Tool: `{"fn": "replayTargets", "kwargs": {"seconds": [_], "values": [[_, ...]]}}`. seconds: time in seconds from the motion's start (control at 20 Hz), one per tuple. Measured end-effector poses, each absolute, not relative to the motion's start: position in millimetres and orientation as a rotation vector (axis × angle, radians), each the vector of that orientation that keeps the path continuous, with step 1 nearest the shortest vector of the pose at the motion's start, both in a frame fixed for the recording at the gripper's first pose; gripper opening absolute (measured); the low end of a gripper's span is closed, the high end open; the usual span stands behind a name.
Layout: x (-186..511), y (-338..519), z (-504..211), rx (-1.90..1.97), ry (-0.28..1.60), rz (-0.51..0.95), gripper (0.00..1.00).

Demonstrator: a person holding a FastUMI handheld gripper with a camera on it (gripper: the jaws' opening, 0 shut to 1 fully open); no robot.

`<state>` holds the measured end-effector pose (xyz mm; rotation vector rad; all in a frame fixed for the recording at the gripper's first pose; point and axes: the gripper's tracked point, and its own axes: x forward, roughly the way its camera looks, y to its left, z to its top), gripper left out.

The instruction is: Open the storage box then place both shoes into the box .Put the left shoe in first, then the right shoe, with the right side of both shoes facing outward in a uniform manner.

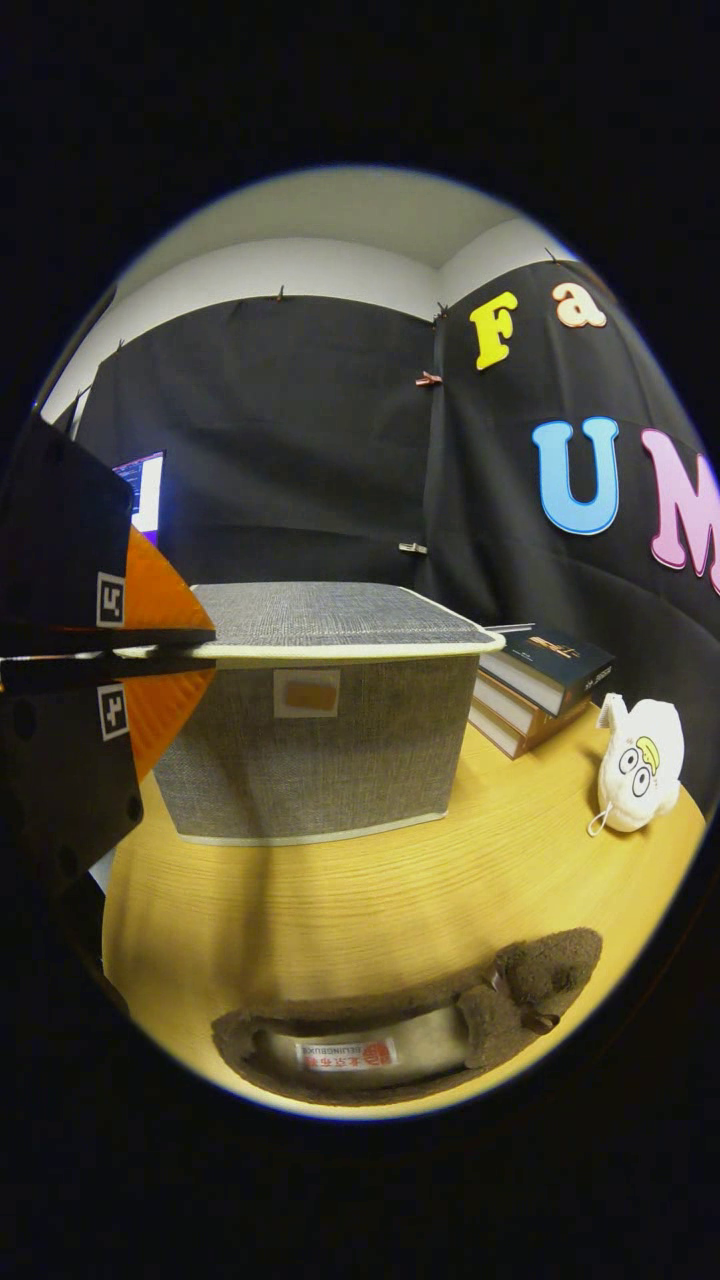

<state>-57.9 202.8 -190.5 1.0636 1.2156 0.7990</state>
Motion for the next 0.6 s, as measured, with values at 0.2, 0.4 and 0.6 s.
{"fn": "replayTargets", "kwargs": {"seconds": [0.2,0.4,0.6], "values": [[-74.0,216.1,-177.7,0.955,1.188,0.851,0.05],[-71.9,228.3,-138.9,0.929,1.145,0.879,0.05],[-65.0,249.5,-100.5,0.88,1.109,0.913,0.05]]}}
